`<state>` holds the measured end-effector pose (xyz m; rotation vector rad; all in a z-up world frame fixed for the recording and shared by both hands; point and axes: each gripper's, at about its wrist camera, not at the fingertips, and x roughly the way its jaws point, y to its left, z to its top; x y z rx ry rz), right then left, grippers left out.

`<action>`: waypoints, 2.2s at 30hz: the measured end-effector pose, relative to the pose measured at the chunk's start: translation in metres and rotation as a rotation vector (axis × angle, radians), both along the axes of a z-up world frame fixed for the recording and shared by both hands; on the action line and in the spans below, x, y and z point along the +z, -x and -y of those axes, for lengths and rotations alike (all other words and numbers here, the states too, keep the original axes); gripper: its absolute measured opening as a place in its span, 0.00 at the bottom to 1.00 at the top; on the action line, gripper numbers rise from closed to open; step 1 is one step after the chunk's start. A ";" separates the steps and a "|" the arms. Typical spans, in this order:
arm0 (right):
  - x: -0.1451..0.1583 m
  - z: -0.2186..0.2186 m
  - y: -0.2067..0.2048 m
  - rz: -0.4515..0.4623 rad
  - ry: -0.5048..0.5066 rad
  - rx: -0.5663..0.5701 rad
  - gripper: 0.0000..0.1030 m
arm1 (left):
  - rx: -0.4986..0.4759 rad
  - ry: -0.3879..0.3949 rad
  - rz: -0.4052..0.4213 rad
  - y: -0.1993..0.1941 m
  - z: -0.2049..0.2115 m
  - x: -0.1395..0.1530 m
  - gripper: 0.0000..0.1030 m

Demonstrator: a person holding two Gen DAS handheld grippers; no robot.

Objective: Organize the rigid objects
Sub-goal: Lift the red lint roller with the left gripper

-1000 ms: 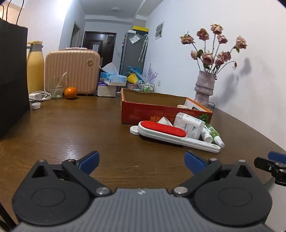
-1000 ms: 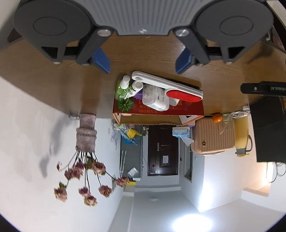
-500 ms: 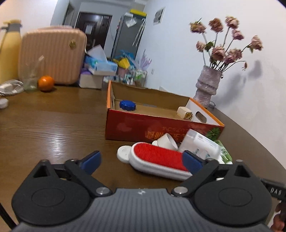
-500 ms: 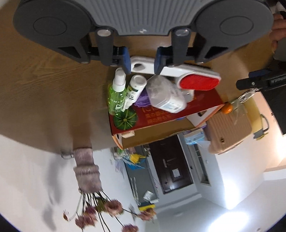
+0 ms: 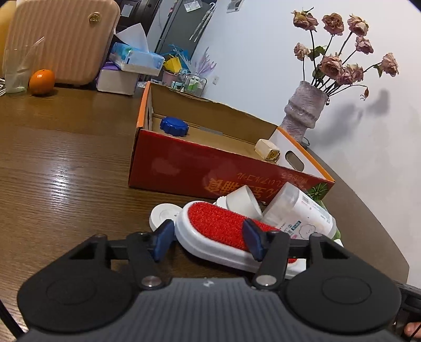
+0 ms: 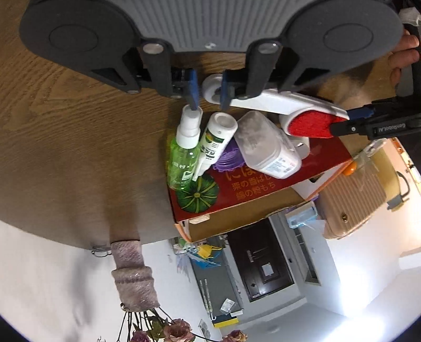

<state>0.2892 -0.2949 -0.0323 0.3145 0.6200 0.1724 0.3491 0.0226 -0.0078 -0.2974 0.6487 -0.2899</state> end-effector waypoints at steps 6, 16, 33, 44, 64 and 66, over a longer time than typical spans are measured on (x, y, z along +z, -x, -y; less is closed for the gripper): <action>0.005 -0.003 0.015 0.010 0.031 0.007 0.03 | -0.027 0.018 0.006 0.023 0.002 0.004 0.44; 0.008 0.000 0.072 0.030 0.025 0.018 0.11 | 0.068 -0.013 -0.019 0.066 0.003 0.007 0.75; 0.005 -0.002 0.107 0.091 0.254 0.056 0.52 | -0.005 -0.157 0.010 0.038 0.066 -0.004 0.82; 0.006 0.051 0.045 0.087 0.138 -0.087 0.42 | 0.013 -0.066 0.014 0.068 0.062 -0.007 0.66; 0.003 0.064 0.006 -0.019 0.039 -0.016 0.21 | -0.006 0.062 -0.061 0.066 0.057 -0.007 0.63; 0.002 0.067 0.005 -0.025 -0.009 0.000 0.14 | 0.010 0.042 -0.058 0.069 0.061 -0.007 0.61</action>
